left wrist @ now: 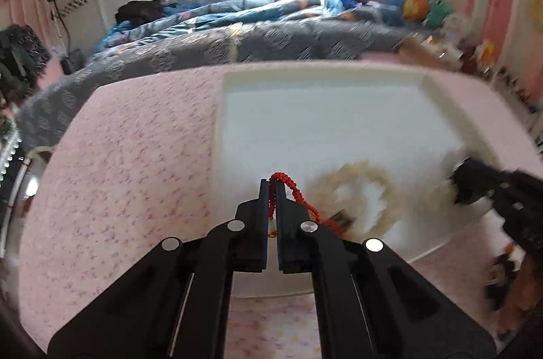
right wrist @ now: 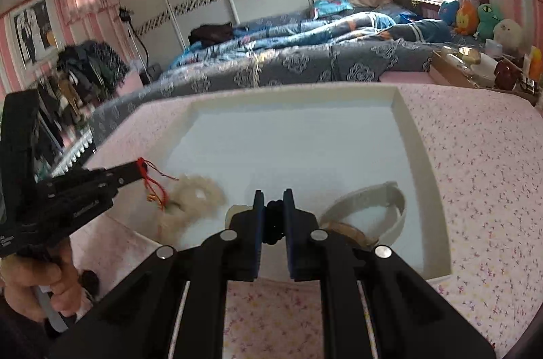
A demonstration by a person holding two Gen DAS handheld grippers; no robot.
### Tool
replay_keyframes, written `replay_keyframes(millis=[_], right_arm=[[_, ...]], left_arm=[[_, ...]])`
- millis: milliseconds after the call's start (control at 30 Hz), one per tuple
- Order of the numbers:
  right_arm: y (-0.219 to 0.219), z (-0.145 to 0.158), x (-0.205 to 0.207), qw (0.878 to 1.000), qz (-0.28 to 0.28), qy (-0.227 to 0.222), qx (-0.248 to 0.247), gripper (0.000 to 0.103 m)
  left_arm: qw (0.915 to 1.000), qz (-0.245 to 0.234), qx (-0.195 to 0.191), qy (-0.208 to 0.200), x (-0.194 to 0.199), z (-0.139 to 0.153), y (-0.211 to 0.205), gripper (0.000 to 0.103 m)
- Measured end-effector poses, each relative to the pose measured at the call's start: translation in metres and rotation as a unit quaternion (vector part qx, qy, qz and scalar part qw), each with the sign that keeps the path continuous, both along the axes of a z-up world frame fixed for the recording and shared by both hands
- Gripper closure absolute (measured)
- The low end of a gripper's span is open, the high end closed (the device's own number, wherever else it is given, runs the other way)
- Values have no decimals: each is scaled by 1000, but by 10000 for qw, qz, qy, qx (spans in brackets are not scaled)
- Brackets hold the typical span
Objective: Organize jewelry
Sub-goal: 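Carry the red cord into the white tray and open the left tool, then withdraw the left tool from the tray toward the brown pendant necklace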
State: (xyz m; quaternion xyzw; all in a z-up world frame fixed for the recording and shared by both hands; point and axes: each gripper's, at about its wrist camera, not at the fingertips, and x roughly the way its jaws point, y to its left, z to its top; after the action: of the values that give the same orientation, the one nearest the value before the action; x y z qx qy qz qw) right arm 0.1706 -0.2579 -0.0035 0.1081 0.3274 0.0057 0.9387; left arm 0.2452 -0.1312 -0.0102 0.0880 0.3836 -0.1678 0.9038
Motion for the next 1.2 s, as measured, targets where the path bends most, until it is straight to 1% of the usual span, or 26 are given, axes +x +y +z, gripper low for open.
replay_keyframes(millis=[33, 233, 367, 500, 633, 800, 833, 867, 900, 933, 967, 1033, 1100, 1133, 1167, 1200], right_arm=[[1, -3, 0, 10000, 15, 43, -6, 92], [3, -11, 3, 9997, 17, 220, -115, 92], [3, -15, 4, 9993, -30, 330, -175, 92], [2, -16, 2, 9993, -35, 335, -160, 92], [2, -18, 2, 9992, -16, 362, -167, 91], [6, -20, 1, 9989, -18, 372, -268, 88], [7, -19, 1, 9988, -22, 385, -294, 86], [9, -19, 1, 9989, -15, 376, -286, 72], [9, -18, 0, 9991, 22, 336, -241, 66], [10, -17, -1, 9993, 56, 295, -207, 58], [10, -15, -4, 9994, 56, 264, -197, 56], [12, -5, -9, 9997, 75, 123, -191, 53], [11, 5, -16, 9998, 26, -37, -211, 52], [9, 15, -22, 9995, -25, -175, -248, 50], [7, 24, -27, 9991, -69, -295, -283, 46], [4, 32, -33, 9986, -133, -397, -323, 44]], left_arm=[[9999, 17, -1, 110, 2, -5, 2, 102], [9992, 118, 130, 347, 8, -20, 5, 102], [9992, 91, 148, 353, 8, -22, 6, 102], [9993, -22, 120, 353, 6, -27, 7, 101], [9993, -24, 96, 347, 4, -27, 7, 101], [9995, -15, 50, 315, 3, -27, 9, 99], [9995, -23, 38, 308, 3, -26, 7, 94], [9995, -42, -1, 310, 2, -25, 7, 89], [9995, -61, -46, 320, 1, -24, 6, 85], [9995, -69, -81, 314, 1, -22, 5, 74], [9995, -62, -133, 266, -1, -17, 6, 62], [9994, -49, -290, 158, -4, -5, 8, 56], [9988, -38, -489, 28, -8, 12, 14, 53], [9983, -20, -573, -48, -10, 21, 17, 47], [9975, 0, -684, -158, -13, 31, 22, 44], [9968, 10, -766, -228, -15, 40, 27, 43]])
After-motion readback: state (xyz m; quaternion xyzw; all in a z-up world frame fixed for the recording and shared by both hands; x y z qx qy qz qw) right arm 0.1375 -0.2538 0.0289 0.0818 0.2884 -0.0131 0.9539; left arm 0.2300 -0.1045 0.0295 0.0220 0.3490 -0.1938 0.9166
